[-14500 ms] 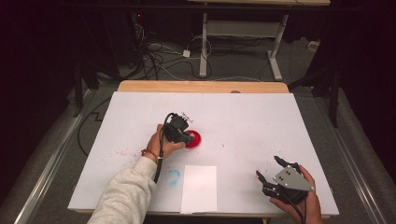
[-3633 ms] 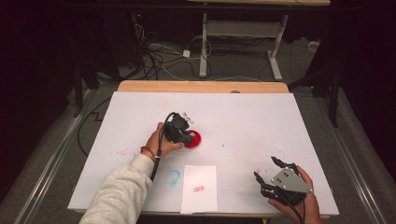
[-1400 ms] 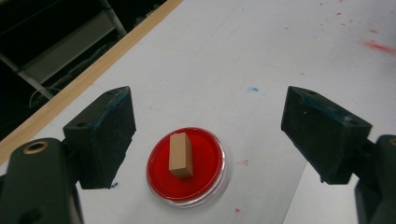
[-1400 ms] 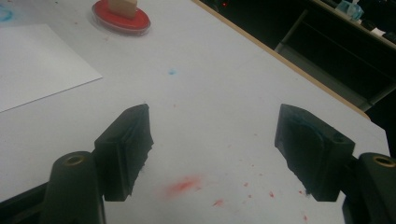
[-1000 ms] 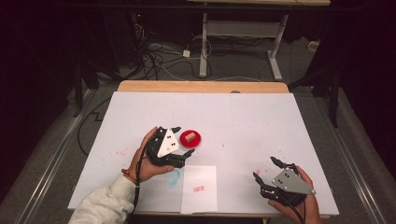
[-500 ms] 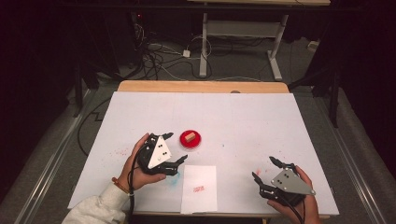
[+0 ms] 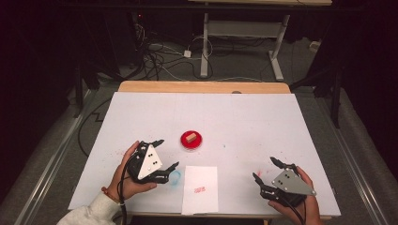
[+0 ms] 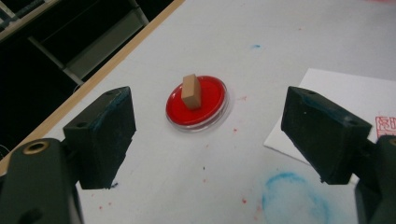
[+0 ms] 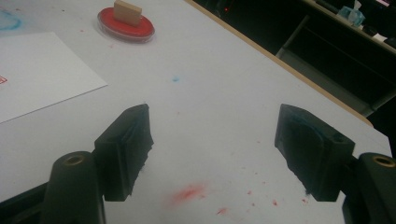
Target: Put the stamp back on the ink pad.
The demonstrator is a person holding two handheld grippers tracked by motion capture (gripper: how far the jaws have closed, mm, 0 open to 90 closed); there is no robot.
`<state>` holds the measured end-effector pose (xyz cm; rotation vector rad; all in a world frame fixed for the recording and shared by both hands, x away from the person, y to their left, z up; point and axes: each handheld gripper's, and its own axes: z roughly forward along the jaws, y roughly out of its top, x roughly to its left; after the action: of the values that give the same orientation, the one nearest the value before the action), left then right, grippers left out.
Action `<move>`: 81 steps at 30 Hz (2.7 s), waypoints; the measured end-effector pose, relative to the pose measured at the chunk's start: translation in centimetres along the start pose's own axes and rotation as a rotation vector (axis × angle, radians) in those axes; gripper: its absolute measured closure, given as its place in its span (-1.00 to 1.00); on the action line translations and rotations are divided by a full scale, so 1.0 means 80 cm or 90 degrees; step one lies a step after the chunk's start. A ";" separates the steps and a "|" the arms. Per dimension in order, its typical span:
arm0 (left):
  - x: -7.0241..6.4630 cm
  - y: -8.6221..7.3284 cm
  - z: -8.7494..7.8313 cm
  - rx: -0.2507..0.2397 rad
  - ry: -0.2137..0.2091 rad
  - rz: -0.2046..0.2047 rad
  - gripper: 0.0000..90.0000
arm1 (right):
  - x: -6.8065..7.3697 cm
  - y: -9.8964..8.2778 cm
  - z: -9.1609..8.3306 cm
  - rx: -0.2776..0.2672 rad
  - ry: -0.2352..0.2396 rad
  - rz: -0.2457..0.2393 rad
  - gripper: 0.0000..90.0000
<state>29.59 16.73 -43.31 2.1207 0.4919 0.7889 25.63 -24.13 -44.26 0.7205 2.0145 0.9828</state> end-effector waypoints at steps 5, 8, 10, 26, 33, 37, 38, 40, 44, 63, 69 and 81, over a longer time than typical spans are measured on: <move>-0.002 -0.015 -0.005 0.012 0.004 -0.003 -0.61 | 0.000 0.000 0.000 0.001 -0.001 0.000 -0.39; -0.002 -0.025 -0.008 0.019 0.012 -0.008 -0.61 | 0.000 -0.001 0.001 0.004 -0.001 0.001 -0.39; -0.001 -0.033 -0.011 0.026 0.010 -0.012 -0.61 | 0.000 -0.001 0.002 0.006 -0.002 0.002 -0.39; 0.011 -0.099 -0.036 0.084 0.000 -0.083 -0.61 | -0.002 -0.003 0.006 0.013 -0.002 0.011 -0.40; 0.010 -0.105 -0.040 0.090 0.007 -0.088 -0.61 | -0.005 -0.003 0.007 0.008 0.003 0.011 -0.40; 0.007 -0.102 -0.042 0.088 0.012 -0.080 -0.61 | -0.003 -0.002 0.009 0.007 0.007 0.004 -0.40; 0.007 -0.102 -0.042 0.086 0.014 -0.080 -0.61 | -0.003 -0.001 0.009 0.008 0.008 0.005 -0.40; 0.006 -0.101 -0.043 0.084 0.014 -0.077 -0.61 | -0.003 0.000 0.007 0.005 0.010 0.008 -0.40; 0.007 -0.102 -0.044 0.081 0.012 -0.079 -0.61 | -0.001 0.002 0.005 0.003 0.004 0.005 -0.40; 0.008 -0.100 -0.044 0.080 0.010 -0.079 -0.61 | -0.001 0.001 0.006 0.005 0.002 0.002 -0.40; 0.012 -0.099 -0.047 0.064 0.026 -0.091 -0.61 | -0.001 0.001 0.006 0.006 -0.005 -0.010 -0.41; 0.016 -0.099 -0.042 0.071 0.017 -0.094 -0.61 | -0.004 -0.002 0.006 0.010 -0.007 0.004 -0.42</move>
<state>27.59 24.11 -47.53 2.1488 0.7138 0.7210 26.15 -24.25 -44.43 0.7387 2.0129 0.9655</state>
